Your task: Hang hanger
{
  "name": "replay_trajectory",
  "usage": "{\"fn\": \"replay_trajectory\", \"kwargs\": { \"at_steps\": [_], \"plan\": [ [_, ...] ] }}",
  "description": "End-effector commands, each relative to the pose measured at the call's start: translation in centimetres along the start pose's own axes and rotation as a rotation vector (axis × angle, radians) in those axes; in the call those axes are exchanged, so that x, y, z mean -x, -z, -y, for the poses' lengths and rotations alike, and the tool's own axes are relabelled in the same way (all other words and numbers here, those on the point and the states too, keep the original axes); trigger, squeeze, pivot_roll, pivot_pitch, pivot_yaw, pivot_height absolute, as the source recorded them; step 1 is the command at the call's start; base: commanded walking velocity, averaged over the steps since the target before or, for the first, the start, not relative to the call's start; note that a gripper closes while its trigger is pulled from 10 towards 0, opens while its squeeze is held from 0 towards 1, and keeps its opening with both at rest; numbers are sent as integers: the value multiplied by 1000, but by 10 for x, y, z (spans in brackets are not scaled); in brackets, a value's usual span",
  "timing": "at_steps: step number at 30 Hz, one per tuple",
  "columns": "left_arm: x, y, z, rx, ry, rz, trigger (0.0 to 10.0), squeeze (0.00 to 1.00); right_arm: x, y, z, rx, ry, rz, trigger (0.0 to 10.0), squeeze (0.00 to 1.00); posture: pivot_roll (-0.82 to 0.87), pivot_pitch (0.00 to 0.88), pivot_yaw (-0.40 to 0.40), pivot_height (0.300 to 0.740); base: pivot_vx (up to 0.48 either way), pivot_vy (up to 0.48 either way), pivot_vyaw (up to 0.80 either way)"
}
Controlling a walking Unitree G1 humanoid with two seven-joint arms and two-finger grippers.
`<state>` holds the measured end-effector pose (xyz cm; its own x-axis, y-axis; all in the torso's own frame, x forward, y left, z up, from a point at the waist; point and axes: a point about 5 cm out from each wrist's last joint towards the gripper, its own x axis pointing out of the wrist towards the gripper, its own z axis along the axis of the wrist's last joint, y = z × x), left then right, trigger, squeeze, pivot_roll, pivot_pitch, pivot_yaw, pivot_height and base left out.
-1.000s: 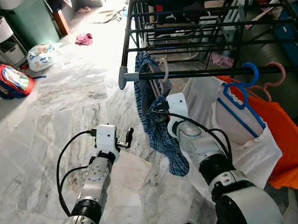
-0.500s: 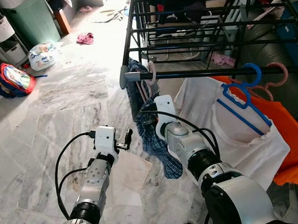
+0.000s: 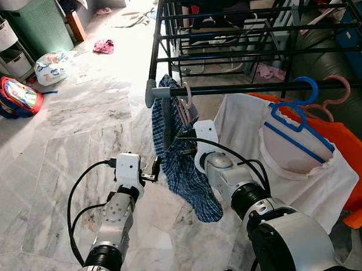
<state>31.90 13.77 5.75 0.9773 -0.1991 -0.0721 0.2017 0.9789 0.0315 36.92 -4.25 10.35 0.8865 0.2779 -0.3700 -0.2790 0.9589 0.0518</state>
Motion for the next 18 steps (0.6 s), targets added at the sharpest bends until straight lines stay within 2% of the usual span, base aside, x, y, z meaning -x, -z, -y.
{"fn": "replay_trajectory", "kwargs": {
  "at_steps": [1,5,10,14,18],
  "plan": [
    [0,1,0,-3,7,-10,10000,0,0,-6,-9,55,-33,45,10000,1000,69,155,65,740,0,0,0],
    [0,1,-1,2,-5,-12,10000,0,1,-15,-12,88,-66,128,10000,1000,67,153,61,740,0,0,0],
    [0,2,0,7,-7,-18,10000,0,5,-13,8,101,-12,181,10000,1000,52,148,60,740,0,0,0],
    [-1,2,0,8,-6,-18,10000,0,7,-12,11,86,-12,193,10000,1000,48,147,60,740,0,0,0],
    [-2,1,2,10,0,-18,10000,0,13,-10,22,105,17,241,10000,1000,39,147,63,740,0,0,0]
  ]
}}
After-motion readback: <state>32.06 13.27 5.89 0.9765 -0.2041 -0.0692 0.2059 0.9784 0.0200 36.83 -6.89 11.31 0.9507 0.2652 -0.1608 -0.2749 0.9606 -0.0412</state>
